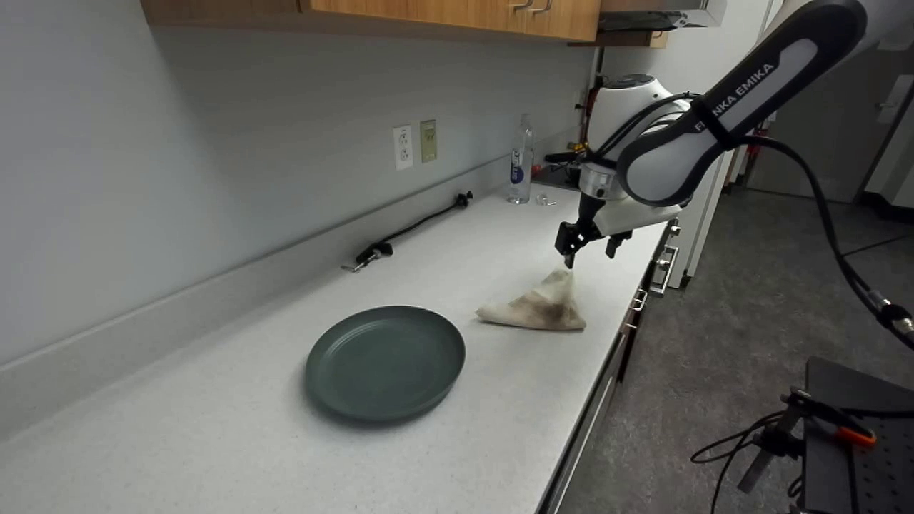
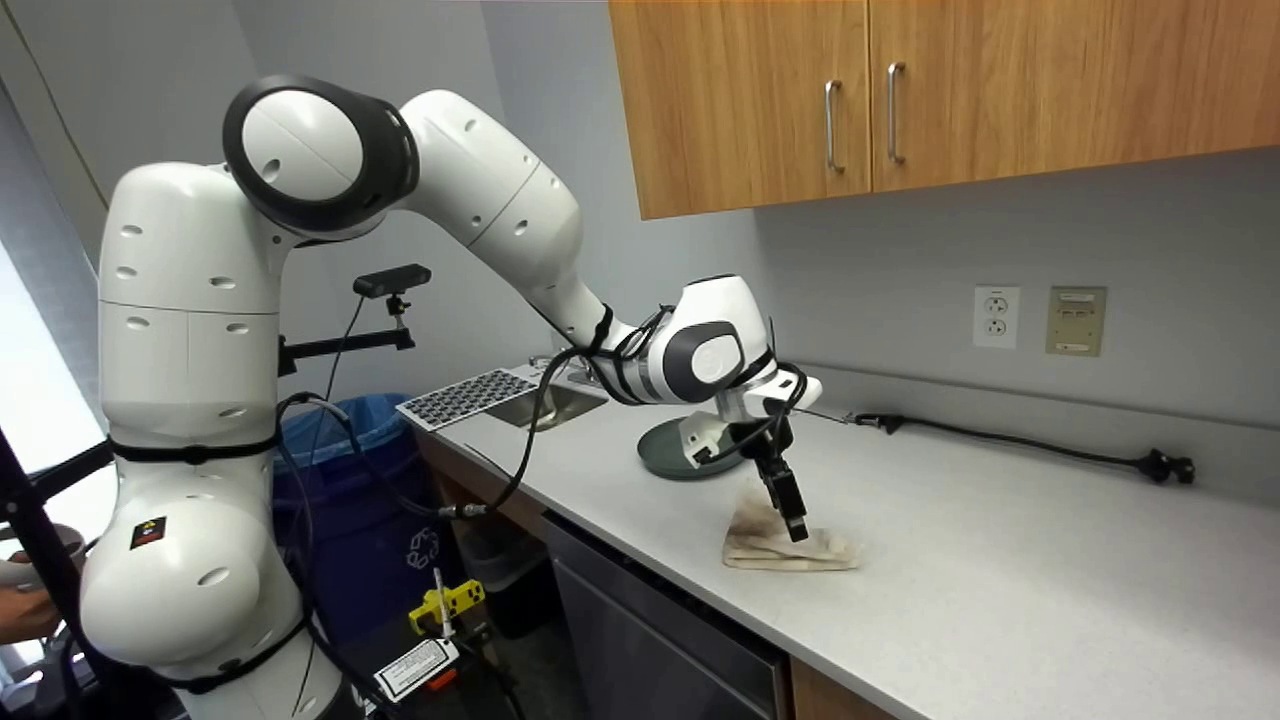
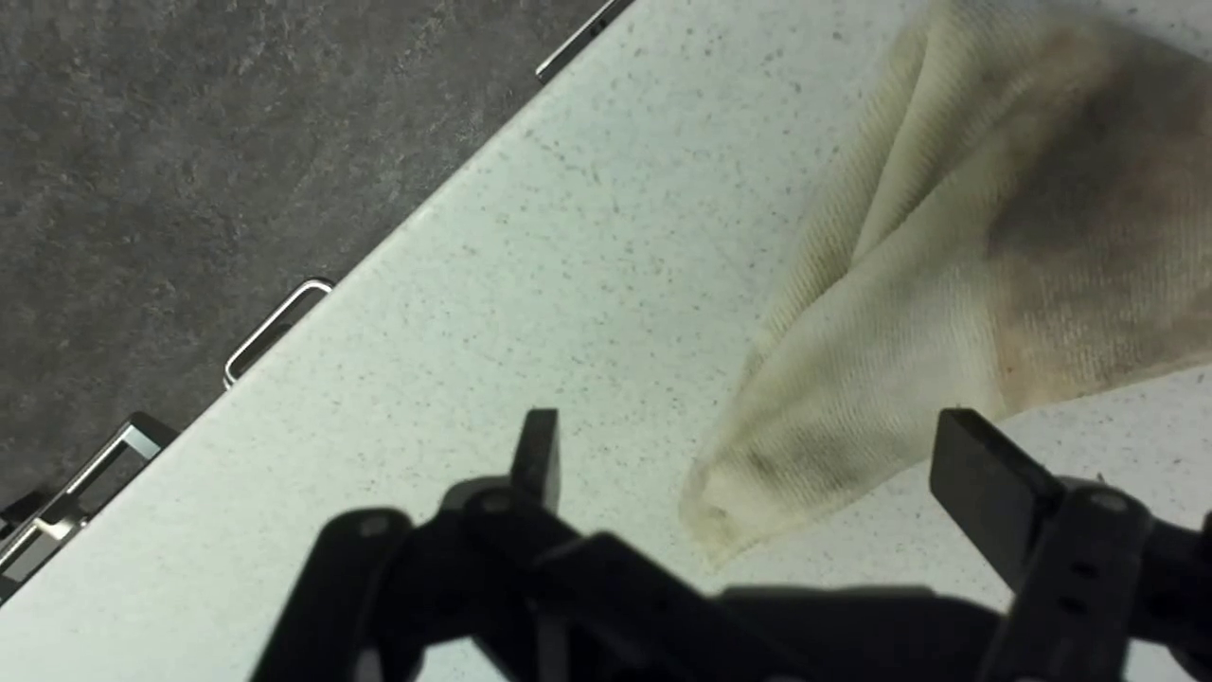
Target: Unfold the towel
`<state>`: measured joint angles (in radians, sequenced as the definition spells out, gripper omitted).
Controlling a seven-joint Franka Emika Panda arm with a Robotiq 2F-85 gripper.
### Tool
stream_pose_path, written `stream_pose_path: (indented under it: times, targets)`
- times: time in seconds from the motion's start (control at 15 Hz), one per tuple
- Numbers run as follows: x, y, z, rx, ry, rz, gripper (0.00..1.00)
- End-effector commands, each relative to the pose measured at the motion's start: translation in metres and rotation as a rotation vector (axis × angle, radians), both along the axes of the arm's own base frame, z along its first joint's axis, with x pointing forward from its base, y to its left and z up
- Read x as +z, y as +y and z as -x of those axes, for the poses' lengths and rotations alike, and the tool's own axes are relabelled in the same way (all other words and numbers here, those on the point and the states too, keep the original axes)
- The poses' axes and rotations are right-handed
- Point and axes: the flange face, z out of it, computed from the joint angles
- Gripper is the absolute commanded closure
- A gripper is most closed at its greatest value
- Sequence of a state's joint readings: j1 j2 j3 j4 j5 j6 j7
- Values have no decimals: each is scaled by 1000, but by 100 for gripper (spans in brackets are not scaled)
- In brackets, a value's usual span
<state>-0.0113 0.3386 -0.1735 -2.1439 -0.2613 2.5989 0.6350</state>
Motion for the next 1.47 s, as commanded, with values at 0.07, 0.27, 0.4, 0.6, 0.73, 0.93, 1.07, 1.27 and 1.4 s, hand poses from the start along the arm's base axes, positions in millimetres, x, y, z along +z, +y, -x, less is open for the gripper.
stream_pose_path:
  times: [0.07,0.27,0.4,0.6,0.73,0.93,1.07,1.27,1.4]
  targets:
    - [14,-2,-18,-58,-34,-24,0]
    - [25,-3,-29,-118,-42,-68,0]
    - [21,-4,-37,-172,-28,-102,0]
    - [8,-9,-48,-288,-17,-123,0]
    - [-1,-11,-56,-364,-23,-126,0]
    - [-10,-13,-65,-454,-32,-131,1]
    - [-14,-16,-70,-493,-45,-127,0]
    - [-22,-23,-73,-546,-44,-121,0]
    - [-30,-27,-73,-573,-42,-112,0]
